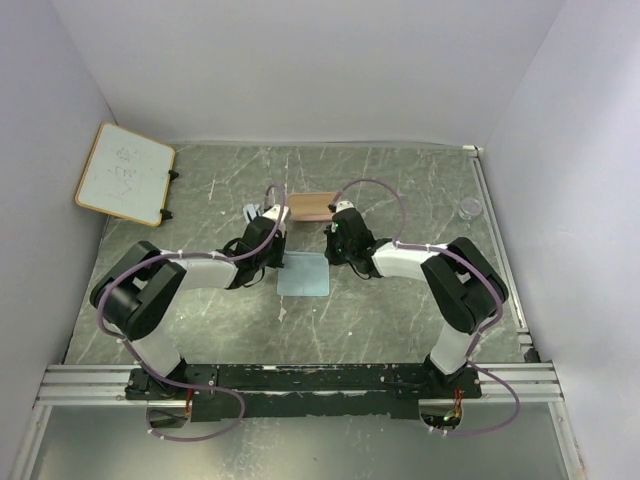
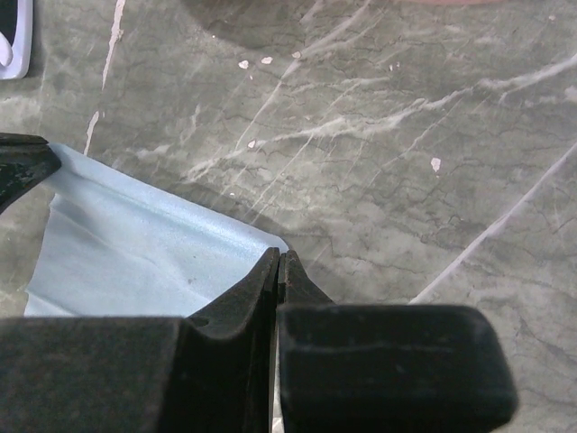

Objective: Organize the sunglasses
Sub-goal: Fold the glasses cleaning cloth at the center of the board.

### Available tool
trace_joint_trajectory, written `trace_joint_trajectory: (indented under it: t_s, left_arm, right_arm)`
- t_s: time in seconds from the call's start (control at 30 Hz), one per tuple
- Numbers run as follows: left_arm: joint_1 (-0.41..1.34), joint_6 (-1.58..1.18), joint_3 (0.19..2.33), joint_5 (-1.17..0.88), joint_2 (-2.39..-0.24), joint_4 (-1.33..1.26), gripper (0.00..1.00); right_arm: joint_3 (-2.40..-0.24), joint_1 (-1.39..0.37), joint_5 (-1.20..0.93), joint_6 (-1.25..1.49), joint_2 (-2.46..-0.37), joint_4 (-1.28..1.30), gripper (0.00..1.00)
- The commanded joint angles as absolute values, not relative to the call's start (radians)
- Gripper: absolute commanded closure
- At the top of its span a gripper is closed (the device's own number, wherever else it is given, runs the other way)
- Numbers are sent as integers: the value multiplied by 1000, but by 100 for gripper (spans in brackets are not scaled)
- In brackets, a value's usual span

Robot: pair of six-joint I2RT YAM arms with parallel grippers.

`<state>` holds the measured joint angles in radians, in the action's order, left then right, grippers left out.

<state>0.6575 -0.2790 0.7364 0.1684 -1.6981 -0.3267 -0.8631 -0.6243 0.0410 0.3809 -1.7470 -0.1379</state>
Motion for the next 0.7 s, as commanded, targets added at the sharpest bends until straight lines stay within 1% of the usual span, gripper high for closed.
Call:
trace_joint_trajectory:
  t_s: [0.0, 0.47, 0.67]
  left_arm:
    - [663, -287, 719, 184, -1642, -342, 93]
    - [667, -283, 708, 169, -1631, -349, 93]
    - [667, -281, 734, 163, -1680, -347, 93]
  right_arm:
    - [-843, -627, 58, 369, -1711, -144, 100]
    - [-822, -633, 53, 374, -1652, -147, 100]
    - [-844, -635, 49, 369, -1708, -148, 100]
